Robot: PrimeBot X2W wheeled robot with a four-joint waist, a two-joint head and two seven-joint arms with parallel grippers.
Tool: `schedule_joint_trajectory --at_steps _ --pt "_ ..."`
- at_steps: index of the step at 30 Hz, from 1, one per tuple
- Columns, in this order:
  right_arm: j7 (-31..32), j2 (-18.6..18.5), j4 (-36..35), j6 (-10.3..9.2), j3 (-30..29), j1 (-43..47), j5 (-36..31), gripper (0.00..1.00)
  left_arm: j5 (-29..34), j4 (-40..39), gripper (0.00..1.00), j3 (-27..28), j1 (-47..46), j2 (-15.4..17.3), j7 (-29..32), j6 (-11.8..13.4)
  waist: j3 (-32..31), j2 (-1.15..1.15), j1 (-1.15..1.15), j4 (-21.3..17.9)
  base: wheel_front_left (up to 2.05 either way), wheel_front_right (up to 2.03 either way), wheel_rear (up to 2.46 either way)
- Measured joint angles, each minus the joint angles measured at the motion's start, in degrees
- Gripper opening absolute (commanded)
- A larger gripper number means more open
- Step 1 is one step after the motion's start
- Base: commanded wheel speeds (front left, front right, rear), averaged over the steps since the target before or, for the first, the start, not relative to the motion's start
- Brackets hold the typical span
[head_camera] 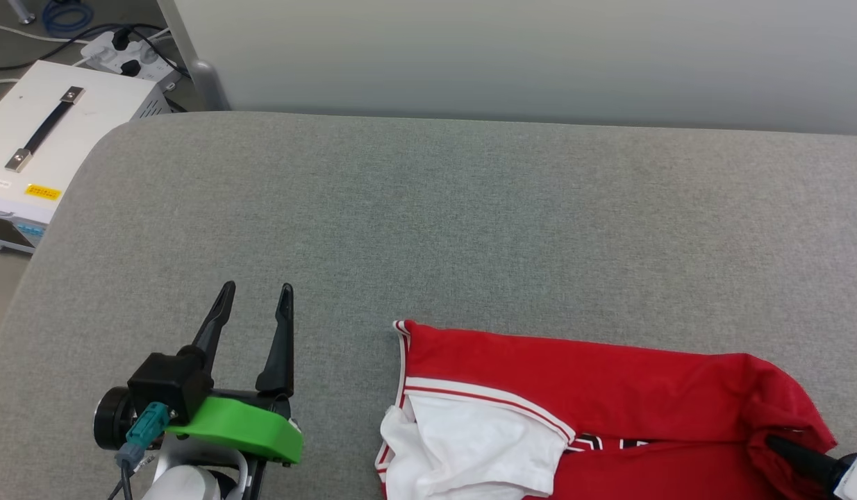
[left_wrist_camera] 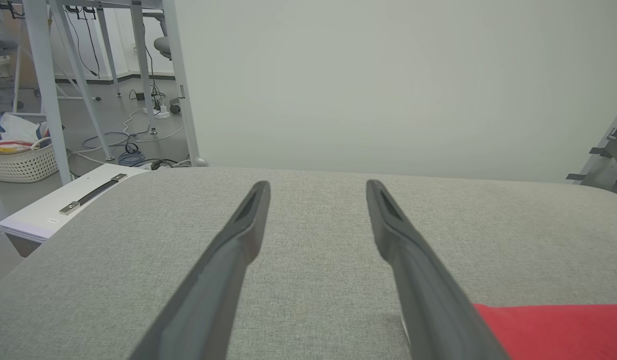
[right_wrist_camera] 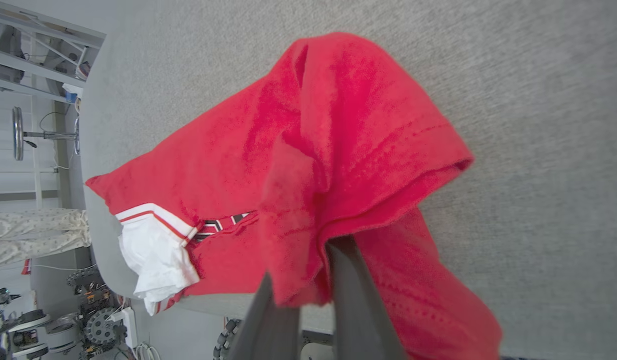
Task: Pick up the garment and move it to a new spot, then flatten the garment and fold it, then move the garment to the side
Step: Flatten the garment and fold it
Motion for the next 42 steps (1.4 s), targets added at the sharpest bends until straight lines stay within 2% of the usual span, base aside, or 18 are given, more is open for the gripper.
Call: schedule_joint_trajectory --at_steps 6,11,16,23,28,32,33,34,35,36,42 --pt "6.99 4.13 -1.3 -0.01 1.54 -0.31 11.15 0.0 -0.01 -0.43 1.0 -0.3 0.03 0.13 0.49 0.19 -0.49 0.0 0.0 0.59 0.0 0.0 0.0" --pt "7.51 5.13 -0.73 -0.01 6.82 -1.47 18.51 0.0 -0.01 -0.79 1.0 -0.8 0.01 0.15 0.99 0.19 -0.42 0.0 0.0 1.37 0.0 0.0 0.0" --pt "2.91 5.24 2.21 -0.01 17.53 -2.39 26.07 0.0 -0.01 -0.88 1.0 -1.33 -0.41 0.12 1.41 -0.02 0.43 0.0 0.0 2.64 0.0 0.0 0.0" --pt "-6.0 5.42 5.7 -0.02 30.66 -5.93 31.56 0.0 -0.03 -0.01 1.0 -2.09 -2.77 -0.7 1.15 -1.36 2.71 0.0 0.0 4.98 0.0 0.0 0.0" --pt "-10.23 5.48 8.36 -0.03 37.47 -9.4 32.93 0.0 -0.1 1.15 1.0 -2.19 -4.31 -1.26 0.54 -2.43 4.86 0.0 0.0 6.43 0.0 0.0 0.0" --pt "-13.16 5.53 10.79 -0.04 39.5 -10.71 31.36 0.0 -0.11 2.11 1.0 -1.97 -4.97 -1.64 0.29 -2.91 6.4 0.0 0.0 7.35 0.0 0.0 0.0" --pt "-14.27 5.55 11.33 -0.04 39.69 -10.85 30.92 0.2 -0.11 2.43 1.0 -1.92 -5.03 -1.76 0.04 -2.94 6.72 0.0 0.0 7.5 0.0 0.0 0.0" --pt "-14.73 5.54 11.73 -0.04 39.99 -10.95 30.87 0.48 -0.11 2.63 1.0 -1.85 -5.06 -1.85 -0.12 -3.1 6.95 0.0 0.0 7.6 0.0 0.0 0.0" --pt "-14.79 5.5 12.1 -0.04 40.4 -11.06 30.88 0.89 -0.11 2.83 1.0 -1.79 -5.1 -1.98 -0.13 -3.19 7.18 0.0 0.0 7.67 0.0 0.0 0.0" --pt "-15.44 5.52 12.15 -0.04 40.67 -11.15 30.84 1.0 -0.11 3.01 1.0 -1.71 -5.11 -2.14 -0.14 -3.35 7.33 0.0 0.01 7.67 0.0 0.0 0.0" --pt "-18.89 4.99 9.72 -0.05 42.23 -11.57 30.75 1.0 -0.11 3.97 1.0 -1.36 -5.47 -2.41 -0.21 -3.82 6.74 0.0 0.0 6.9 0.0 0.0 0.0"
